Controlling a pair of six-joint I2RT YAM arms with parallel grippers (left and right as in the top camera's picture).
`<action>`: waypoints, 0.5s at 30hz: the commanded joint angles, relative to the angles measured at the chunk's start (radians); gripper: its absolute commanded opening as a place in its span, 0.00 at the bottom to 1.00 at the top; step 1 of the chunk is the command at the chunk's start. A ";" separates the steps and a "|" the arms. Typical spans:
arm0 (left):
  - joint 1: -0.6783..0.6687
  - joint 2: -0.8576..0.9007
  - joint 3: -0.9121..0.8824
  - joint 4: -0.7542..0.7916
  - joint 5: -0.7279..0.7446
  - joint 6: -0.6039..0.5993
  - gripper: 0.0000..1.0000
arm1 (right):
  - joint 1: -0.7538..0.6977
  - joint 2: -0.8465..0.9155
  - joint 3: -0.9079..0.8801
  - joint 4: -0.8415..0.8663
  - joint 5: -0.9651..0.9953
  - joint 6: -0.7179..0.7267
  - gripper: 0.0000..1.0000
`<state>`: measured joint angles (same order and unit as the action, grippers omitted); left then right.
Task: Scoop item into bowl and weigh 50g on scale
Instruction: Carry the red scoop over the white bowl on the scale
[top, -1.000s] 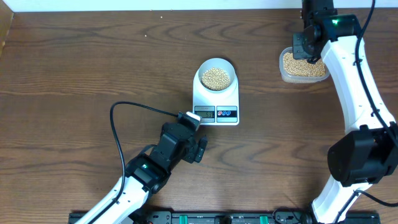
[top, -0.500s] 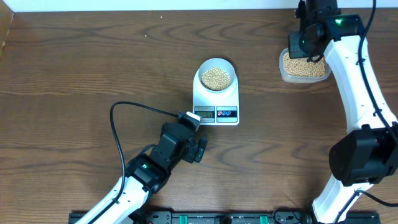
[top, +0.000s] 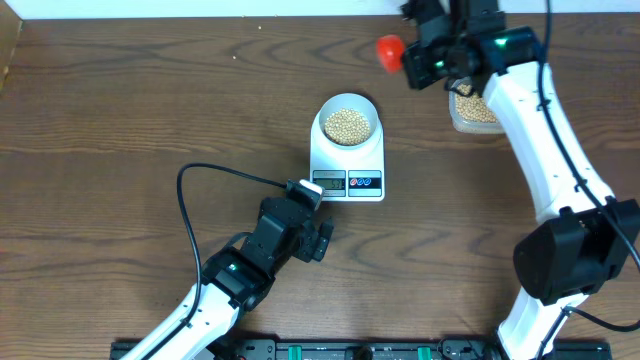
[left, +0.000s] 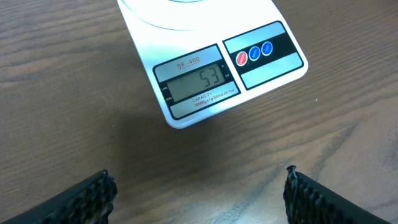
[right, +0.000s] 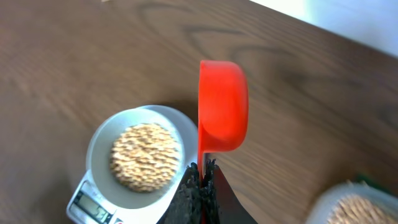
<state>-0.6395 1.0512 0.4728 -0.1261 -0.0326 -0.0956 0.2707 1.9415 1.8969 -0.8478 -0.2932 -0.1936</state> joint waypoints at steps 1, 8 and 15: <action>-0.001 -0.007 0.021 -0.001 -0.020 0.017 0.88 | 0.029 -0.012 0.016 -0.004 -0.035 -0.126 0.01; -0.001 -0.007 0.021 -0.001 -0.020 0.017 0.88 | 0.086 0.015 0.011 -0.038 -0.035 -0.255 0.01; -0.001 -0.007 0.021 -0.001 -0.020 0.017 0.88 | 0.106 0.044 0.010 -0.127 -0.043 -0.332 0.01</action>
<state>-0.6399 1.0512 0.4728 -0.1261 -0.0326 -0.0956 0.3691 1.9507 1.8969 -0.9501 -0.3191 -0.4591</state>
